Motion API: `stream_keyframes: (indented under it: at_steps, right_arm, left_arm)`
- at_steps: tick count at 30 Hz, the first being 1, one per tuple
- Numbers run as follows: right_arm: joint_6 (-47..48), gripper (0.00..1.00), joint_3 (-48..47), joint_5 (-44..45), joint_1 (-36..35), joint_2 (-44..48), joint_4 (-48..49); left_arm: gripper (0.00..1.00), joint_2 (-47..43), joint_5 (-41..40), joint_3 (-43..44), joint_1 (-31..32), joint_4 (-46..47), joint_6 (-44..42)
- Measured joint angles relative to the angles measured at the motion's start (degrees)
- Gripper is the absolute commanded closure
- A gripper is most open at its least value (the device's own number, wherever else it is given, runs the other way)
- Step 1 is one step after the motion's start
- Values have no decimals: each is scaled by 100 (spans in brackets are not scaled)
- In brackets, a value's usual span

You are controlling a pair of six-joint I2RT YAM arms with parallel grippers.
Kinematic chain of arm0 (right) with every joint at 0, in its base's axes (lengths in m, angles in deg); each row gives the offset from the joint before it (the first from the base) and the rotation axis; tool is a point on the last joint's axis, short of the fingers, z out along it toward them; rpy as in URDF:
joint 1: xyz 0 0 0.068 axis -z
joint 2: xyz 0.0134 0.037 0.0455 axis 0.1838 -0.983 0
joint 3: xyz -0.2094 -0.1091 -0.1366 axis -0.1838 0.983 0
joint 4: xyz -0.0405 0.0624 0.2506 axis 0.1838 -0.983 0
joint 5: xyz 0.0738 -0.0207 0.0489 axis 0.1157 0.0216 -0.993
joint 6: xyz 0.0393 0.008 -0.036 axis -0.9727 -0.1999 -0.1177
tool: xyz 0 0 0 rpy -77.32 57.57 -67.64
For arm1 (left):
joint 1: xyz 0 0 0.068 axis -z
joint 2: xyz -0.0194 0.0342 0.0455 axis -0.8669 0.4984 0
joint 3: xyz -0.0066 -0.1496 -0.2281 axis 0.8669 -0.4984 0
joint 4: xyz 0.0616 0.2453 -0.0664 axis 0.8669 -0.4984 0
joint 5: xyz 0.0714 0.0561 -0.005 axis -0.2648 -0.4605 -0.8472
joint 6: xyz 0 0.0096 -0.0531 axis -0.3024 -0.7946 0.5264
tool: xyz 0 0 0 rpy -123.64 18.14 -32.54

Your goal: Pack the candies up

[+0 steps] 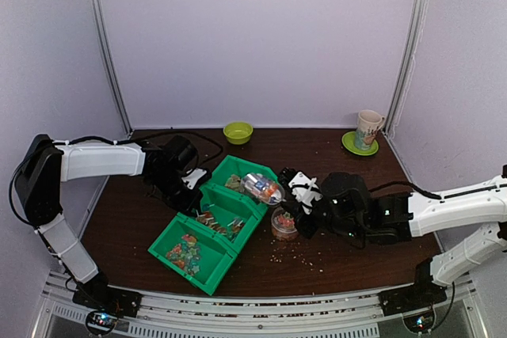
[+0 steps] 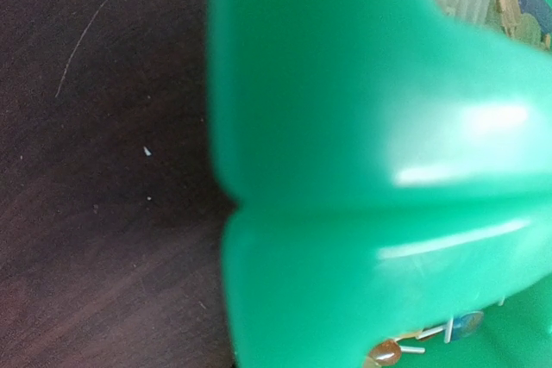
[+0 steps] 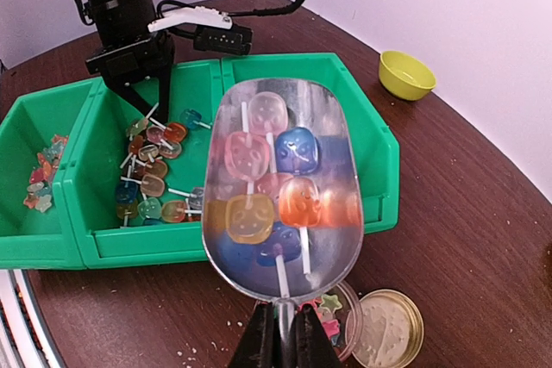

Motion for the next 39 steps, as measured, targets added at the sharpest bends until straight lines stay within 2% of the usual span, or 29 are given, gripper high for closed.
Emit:
stream_keyframes:
  at_steps: [6,22,39]
  right_arm:
    - [-240,100,13,164,2,367,-557]
    - [-1043,100,-90,334,-2,678,-3123]
    - [-1165,100,-715,315,-13,422,-4520]
  left_arm:
    - [100,0,0,0,0,-2,0]
    - [100,0,-20,0,0,-7,2]
    - [100,0,-63,0,0,-15,2]
